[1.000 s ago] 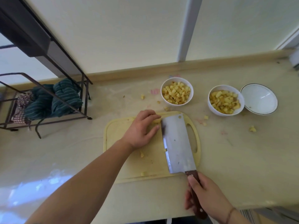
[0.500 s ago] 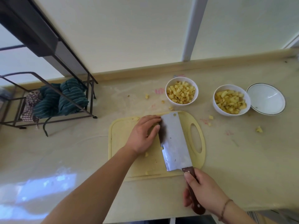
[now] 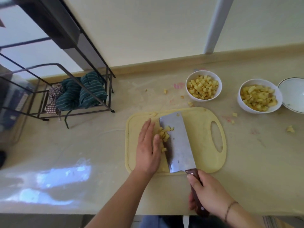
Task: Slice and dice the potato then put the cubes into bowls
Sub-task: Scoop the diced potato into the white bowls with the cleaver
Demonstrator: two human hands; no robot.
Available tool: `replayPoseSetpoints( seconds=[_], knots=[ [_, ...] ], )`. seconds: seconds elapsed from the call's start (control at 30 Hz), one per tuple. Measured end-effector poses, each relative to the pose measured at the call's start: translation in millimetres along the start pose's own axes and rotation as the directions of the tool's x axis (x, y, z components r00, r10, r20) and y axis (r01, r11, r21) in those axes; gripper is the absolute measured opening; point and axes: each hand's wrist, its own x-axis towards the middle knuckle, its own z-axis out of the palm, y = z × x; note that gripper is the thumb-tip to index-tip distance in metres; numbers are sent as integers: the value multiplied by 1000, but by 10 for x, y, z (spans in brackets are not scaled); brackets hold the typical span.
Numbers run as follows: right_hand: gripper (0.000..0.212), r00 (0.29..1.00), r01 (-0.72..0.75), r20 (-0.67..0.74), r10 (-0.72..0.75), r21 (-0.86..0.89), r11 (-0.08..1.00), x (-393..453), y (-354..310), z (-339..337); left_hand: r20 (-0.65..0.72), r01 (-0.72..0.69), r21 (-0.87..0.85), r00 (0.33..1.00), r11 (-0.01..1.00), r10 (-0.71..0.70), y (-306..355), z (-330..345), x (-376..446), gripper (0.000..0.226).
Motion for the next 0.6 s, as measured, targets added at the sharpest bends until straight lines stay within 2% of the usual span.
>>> replayPoseSetpoints(
  seconds=[0.07, 0.13, 0.2, 0.33, 0.47, 0.53, 0.6],
  knots=[
    [12, 1000, -13, 11, 13, 2, 1000, 18, 5, -6, 7, 0, 61, 1000, 998, 0, 70, 100, -30, 69],
    [12, 1000, -19, 19, 19, -8, 1000, 31, -3, 0, 35, -60, 128, 998, 990, 56, 122, 248, -69, 70],
    [12, 999, -19, 30, 20, -33, 999, 44, -17, 2, 39, -50, 144, 998, 988, 45, 169, 353, -92, 69],
    [15, 996, -43, 80, 48, -57, 997, 66, -50, -23, 26, 8, 46, 1000, 999, -10, 316, 462, -112, 71],
    [16, 993, -72, 90, 72, -3, 997, 79, -25, -57, 89, 30, -63, 996, 998, -24, 483, 492, -121, 72],
    [19, 992, -80, 97, 78, 14, 997, 77, -8, -76, 117, 63, -135, 992, 989, -48, 515, 413, -112, 67],
    [19, 990, -103, 104, 98, 42, 994, 73, -4, -95, 141, 29, -191, 990, 981, -2, 495, 267, -72, 58]
  ],
)
